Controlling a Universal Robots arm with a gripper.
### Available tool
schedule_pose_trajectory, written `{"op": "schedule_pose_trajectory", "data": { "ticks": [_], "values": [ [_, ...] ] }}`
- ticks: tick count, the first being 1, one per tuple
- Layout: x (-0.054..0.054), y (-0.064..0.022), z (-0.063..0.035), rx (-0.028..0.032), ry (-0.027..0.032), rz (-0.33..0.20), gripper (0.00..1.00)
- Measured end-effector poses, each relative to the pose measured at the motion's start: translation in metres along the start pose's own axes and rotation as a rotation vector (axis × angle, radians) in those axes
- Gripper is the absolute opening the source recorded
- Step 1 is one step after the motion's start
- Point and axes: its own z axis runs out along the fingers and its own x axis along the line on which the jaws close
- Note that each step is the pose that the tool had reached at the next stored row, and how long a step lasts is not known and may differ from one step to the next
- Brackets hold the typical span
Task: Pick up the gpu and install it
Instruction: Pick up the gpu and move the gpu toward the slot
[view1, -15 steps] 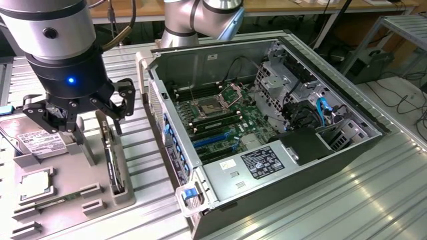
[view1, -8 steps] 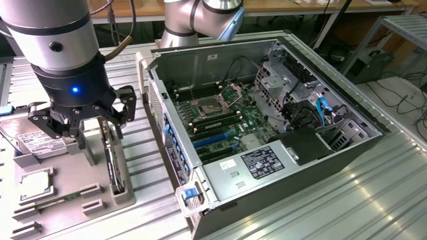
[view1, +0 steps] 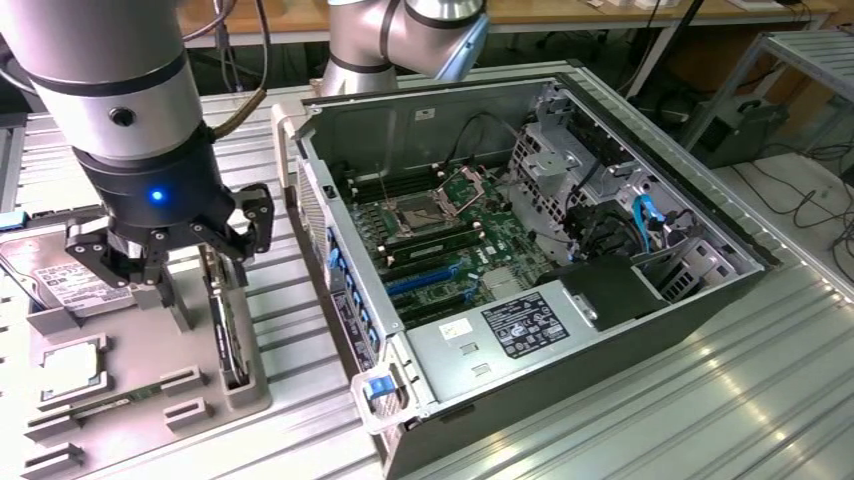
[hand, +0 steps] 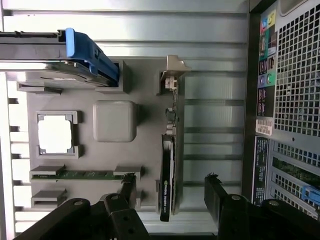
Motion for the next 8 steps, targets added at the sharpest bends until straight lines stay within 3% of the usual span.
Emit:
{"op": "schedule_pose_trajectory", "data": {
  "ticks": [2, 8],
  "values": [
    [0.0, 0.0001, 0.0089, 0.0007, 0.0034, 0.0, 0.66],
    [0.0, 0.0003, 0.0231, 0.001, 0.0122, 0.0, 0.66]
  ]
}}
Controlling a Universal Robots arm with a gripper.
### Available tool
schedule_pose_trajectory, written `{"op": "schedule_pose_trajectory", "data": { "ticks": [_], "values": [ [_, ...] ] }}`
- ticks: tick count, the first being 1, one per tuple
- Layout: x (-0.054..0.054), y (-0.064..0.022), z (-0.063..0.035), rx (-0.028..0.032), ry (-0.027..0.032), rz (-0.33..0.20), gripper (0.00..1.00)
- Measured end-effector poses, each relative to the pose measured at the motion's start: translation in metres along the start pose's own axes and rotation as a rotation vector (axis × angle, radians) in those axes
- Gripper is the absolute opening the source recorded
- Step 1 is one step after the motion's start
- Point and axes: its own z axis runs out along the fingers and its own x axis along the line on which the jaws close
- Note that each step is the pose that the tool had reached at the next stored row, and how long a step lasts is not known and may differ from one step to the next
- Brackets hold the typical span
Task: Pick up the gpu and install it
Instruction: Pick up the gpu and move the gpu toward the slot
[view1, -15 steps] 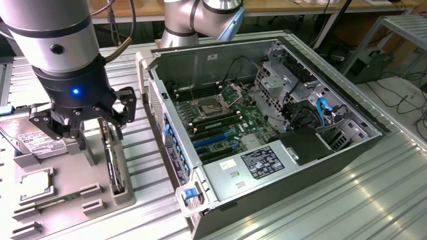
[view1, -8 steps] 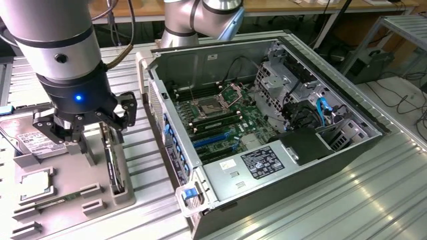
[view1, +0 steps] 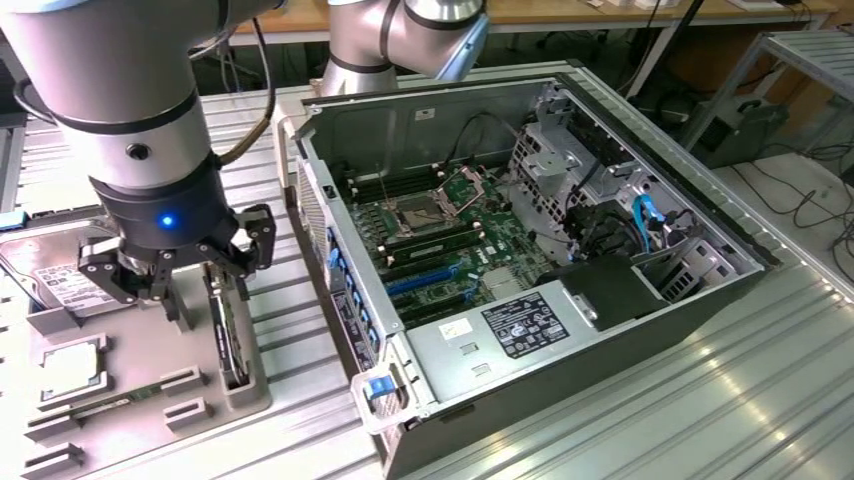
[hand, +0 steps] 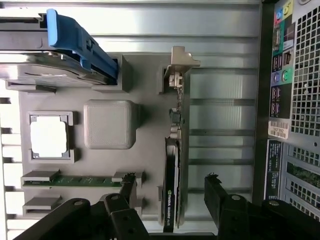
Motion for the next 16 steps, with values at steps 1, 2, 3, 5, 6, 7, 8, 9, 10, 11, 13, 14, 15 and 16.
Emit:
{"op": "schedule_pose_trajectory", "data": {
  "ticks": [1, 2, 3, 5, 6, 7, 8, 9, 10, 11, 13, 14, 15, 16],
  "values": [
    [0.0, 0.0, 0.0018, 0.0001, -0.0001, 0.0, 0.66],
    [0.0, 0.0, 0.0039, 0.0003, -0.0006, 0.0, 0.66],
    [0.0, 0.0, 0.0061, 0.0003, -0.0007, 0.0, 0.66],
    [0.0, 0.0002, 0.0149, 0.0009, -0.0007, 0.0, 0.66],
    [0.0, 0.0002, 0.0164, 0.001, -0.0006, 0.0, 0.66],
    [0.0, 0.0003, 0.0193, 0.0012, -0.0004, 0.0, 0.66],
    [0.0, 0.0003, 0.0209, 0.0025, -0.0001, 0.0, 0.66],
    [0.0, 0.001, 0.0223, 0.0055, 0.0, 0.0, 0.66],
    [0.0, 0.0021, 0.0231, 0.0085, 0.0004, 0.0, 0.66],
    [0.0, 0.0033, 0.0243, 0.0127, 0.0008, 0.0, 0.66],
    [0.0, 0.0049, 0.0277, 0.0183, 0.001, 0.002, 0.66],
    [0.0, 0.005, 0.0293, 0.0193, 0.0015, 0.003, 0.66],
    [0.0, 0.005, 0.0309, 0.0201, 0.0015, 0.004, 0.66],
    [0.0, 0.0051, 0.0325, 0.0204, 0.0016, 0.006, 0.66]
  ]
}}
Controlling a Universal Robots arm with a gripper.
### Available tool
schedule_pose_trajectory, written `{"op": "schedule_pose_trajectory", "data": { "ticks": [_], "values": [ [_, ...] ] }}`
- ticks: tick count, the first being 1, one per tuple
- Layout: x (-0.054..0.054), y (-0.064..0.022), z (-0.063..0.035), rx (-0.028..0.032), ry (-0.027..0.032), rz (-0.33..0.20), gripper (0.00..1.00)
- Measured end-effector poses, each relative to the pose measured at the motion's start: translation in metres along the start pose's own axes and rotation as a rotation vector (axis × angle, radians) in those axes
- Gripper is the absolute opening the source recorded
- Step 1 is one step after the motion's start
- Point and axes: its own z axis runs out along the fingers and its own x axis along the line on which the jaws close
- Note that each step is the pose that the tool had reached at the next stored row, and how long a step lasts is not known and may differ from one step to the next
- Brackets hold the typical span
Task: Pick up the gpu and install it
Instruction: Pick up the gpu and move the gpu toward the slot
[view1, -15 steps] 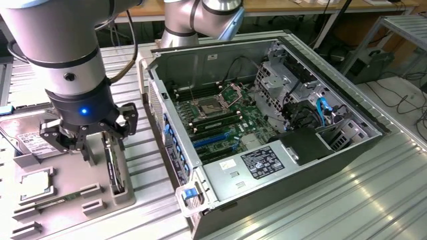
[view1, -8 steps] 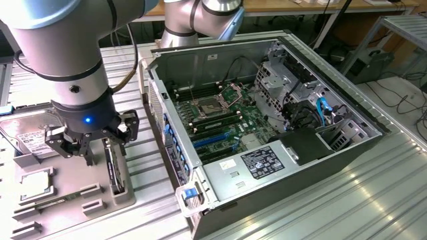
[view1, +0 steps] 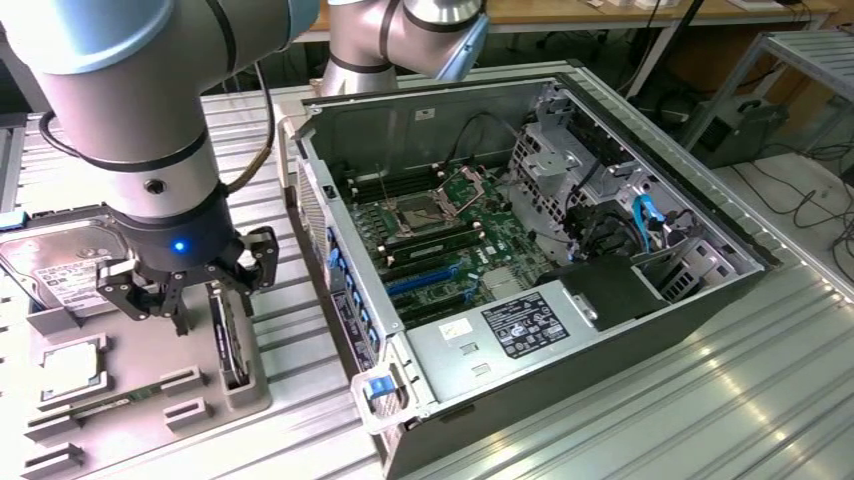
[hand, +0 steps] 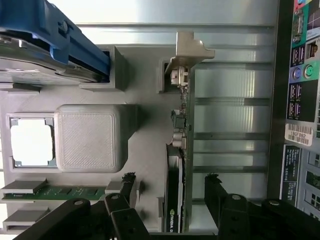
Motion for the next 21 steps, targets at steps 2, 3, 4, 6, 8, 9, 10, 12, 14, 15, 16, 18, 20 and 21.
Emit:
{"op": "schedule_pose_trajectory", "data": {
  "ticks": [2, 3, 4, 6, 8, 9, 10, 12, 14, 15, 16, 18, 20, 21],
  "values": [
    [0.0, 0.0001, 0.0036, 0.0006, 0.0003, 0.01, 0.66],
    [0.0, 0.0002, 0.0056, 0.0007, 0.0005, 0.013, 0.66],
    [0.0, 0.0003, 0.0069, 0.0009, 0.0006, 0.014, 0.66],
    [0.0, 0.0004, 0.0108, 0.0027, 0.0005, 0.014, 0.66],
    [0.0, 0.0011, 0.0145, 0.0098, 0.0004, 0.014, 0.66],
    [0.0, 0.0015, 0.0163, 0.0148, 0.0004, 0.014, 0.66],
    [0.0, 0.0019, 0.0175, 0.018, 0.0004, 0.014, 0.66],
    [0.0, 0.003, 0.0199, 0.0239, 0.0006, 0.014, 0.66],
    [0.0, 0.0033, 0.0236, 0.026, 0.0015, 0.014, 0.66],
    [0.0, 0.0035, 0.0247, 0.0268, 0.0016, 0.014, 0.66],
    [0.0, 0.0035, 0.0247, 0.0275, 0.0017, 0.014, 0.66],
    [0.0, 0.0035, 0.0247, 0.0274, 0.0016, 0.014, 0.66],
    [0.0, 0.0049, 0.0247, 0.0293, 0.0017, 0.015, 0.66],
    [0.0, 0.0066, 0.0246, 0.033, 0.0017, 0.016, 0.66]
  ]
}}
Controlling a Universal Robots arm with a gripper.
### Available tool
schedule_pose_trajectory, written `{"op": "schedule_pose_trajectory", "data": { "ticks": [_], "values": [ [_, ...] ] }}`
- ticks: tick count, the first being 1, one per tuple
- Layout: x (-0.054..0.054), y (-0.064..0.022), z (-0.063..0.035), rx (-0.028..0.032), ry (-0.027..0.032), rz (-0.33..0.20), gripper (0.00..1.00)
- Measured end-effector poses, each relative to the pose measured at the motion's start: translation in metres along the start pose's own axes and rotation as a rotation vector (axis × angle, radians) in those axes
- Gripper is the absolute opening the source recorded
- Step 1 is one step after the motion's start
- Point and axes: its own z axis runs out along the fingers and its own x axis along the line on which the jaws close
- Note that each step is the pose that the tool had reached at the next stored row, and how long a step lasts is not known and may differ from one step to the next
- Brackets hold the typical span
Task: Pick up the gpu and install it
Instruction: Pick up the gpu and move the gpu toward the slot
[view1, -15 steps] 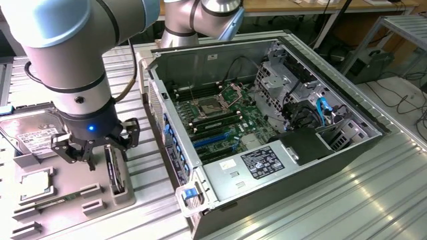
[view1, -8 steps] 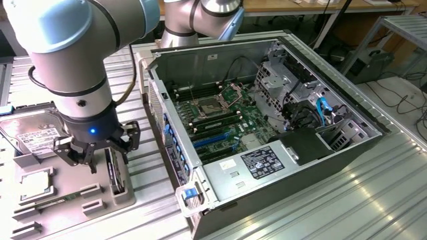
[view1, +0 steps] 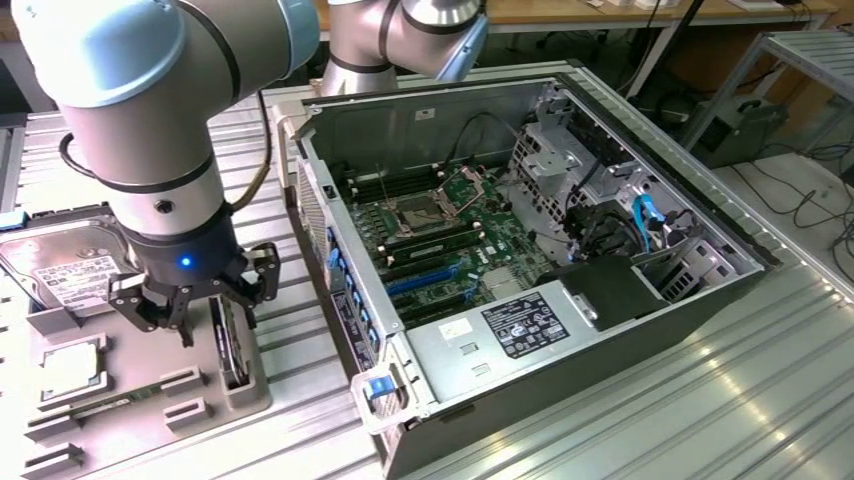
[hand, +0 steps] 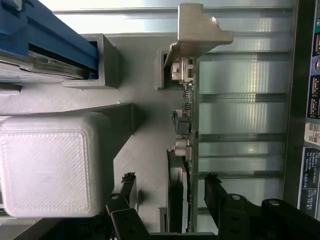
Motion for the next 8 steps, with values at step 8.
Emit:
{"op": "schedule_pose_trajectory", "data": {
  "ticks": [8],
  "values": [
    [0.0, 0.0021, 0.0019, 0.0038, 0.0003, 0.001, 0.66]
  ]
}}
